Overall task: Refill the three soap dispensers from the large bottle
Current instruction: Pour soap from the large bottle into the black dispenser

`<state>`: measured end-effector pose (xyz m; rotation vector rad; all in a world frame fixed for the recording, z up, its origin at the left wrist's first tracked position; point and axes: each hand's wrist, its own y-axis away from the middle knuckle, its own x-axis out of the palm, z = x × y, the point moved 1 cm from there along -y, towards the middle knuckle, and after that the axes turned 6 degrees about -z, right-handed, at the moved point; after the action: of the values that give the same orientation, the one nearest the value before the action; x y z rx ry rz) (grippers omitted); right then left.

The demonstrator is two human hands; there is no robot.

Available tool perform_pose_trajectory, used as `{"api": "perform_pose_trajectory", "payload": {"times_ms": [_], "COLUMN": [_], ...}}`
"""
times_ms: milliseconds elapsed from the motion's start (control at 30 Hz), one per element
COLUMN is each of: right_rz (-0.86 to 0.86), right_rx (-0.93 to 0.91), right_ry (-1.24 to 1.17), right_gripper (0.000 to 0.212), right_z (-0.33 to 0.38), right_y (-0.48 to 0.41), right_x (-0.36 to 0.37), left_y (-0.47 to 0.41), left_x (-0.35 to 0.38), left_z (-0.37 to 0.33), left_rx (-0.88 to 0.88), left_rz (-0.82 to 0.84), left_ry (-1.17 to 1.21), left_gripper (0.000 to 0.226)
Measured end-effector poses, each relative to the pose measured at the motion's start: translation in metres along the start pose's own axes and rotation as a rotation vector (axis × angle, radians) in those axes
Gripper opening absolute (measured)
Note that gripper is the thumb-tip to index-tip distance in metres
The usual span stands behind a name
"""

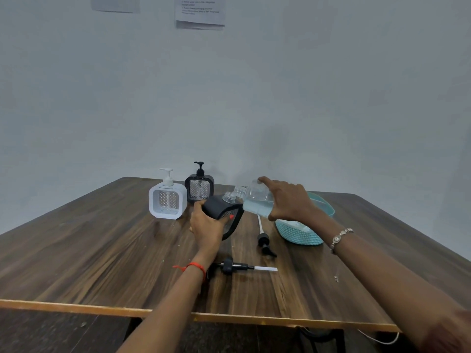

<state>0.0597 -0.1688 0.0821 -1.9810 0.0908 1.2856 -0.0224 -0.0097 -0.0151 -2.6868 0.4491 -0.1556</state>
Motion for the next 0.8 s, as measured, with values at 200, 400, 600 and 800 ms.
{"api": "perform_pose_trajectory", "payload": {"times_ms": [200, 400, 600, 800], "right_rz": [0.013, 0.007, 0.011, 0.010], "right_rx": [0.011, 0.014, 0.014, 0.021], "right_ry": [-0.008, -0.009, -0.001, -0.003], "right_gripper": [0.088, 0.087, 0.088, 0.088], "right_z": [0.000, -0.003, -0.006, -0.008], "right_y": [0.003, 0.006, 0.007, 0.007], "right_x": [-0.003, -0.004, -0.004, -0.003], "left_y": [0.002, 0.005, 0.009, 0.011], "left_x": [0.002, 0.002, 0.003, 0.004], "left_z": [-0.001, -0.004, -0.009, -0.012], "left_rx": [0.004, 0.016, 0.015, 0.009], "left_rz": [0.001, -0.001, -0.012, -0.008], "left_ry": [-0.021, -0.010, -0.021, -0.019], "left_gripper": [0.064, 0.060, 0.061, 0.059]}}
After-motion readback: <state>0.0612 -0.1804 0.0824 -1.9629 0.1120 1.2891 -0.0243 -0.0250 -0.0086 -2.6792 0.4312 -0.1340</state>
